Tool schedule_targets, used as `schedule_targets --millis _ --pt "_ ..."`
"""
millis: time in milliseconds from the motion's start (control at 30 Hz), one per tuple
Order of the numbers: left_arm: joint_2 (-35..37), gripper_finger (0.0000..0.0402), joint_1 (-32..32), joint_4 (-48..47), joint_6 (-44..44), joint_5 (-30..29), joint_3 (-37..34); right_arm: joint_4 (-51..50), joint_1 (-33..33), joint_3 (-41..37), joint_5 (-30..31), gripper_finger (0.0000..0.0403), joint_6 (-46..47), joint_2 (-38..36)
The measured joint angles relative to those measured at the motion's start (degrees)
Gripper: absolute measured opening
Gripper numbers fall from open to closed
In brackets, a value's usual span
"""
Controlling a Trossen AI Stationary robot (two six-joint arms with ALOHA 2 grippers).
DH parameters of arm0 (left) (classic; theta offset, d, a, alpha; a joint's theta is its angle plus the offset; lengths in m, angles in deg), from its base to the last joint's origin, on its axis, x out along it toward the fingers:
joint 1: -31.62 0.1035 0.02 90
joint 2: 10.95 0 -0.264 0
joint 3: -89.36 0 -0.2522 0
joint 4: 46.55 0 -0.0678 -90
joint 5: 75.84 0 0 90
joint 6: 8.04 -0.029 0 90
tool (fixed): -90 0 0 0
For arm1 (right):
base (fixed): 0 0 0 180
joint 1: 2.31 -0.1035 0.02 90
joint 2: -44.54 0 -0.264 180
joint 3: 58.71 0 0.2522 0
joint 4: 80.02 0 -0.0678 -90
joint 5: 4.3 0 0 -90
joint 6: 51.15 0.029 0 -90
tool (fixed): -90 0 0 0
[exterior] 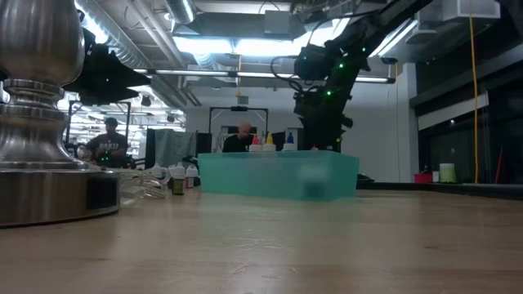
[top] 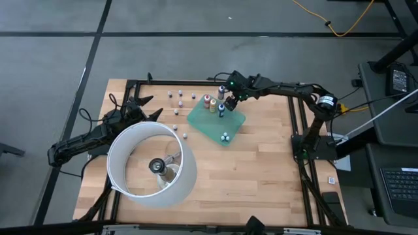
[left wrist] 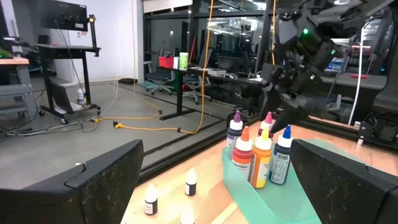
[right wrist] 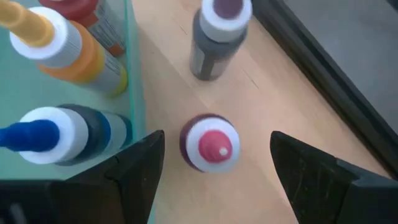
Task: Pick & Place food coloring
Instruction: Put the large red food coloring bottle into the green bin
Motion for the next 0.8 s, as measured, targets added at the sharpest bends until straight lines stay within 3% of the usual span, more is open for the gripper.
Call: schedule_targets --millis 400,800 --pt "0.0 0.0400 0.0 0.0 0.0 0.0 0.0 2.0 -0.3 0.0 -1.0 0.0289 0.0 0.4" --pt "0.0 0.0400 0.0 0.0 0.0 0.0 0.0 1.5 -0.2 0.0 -1.8 0.0234 0.2 1.5"
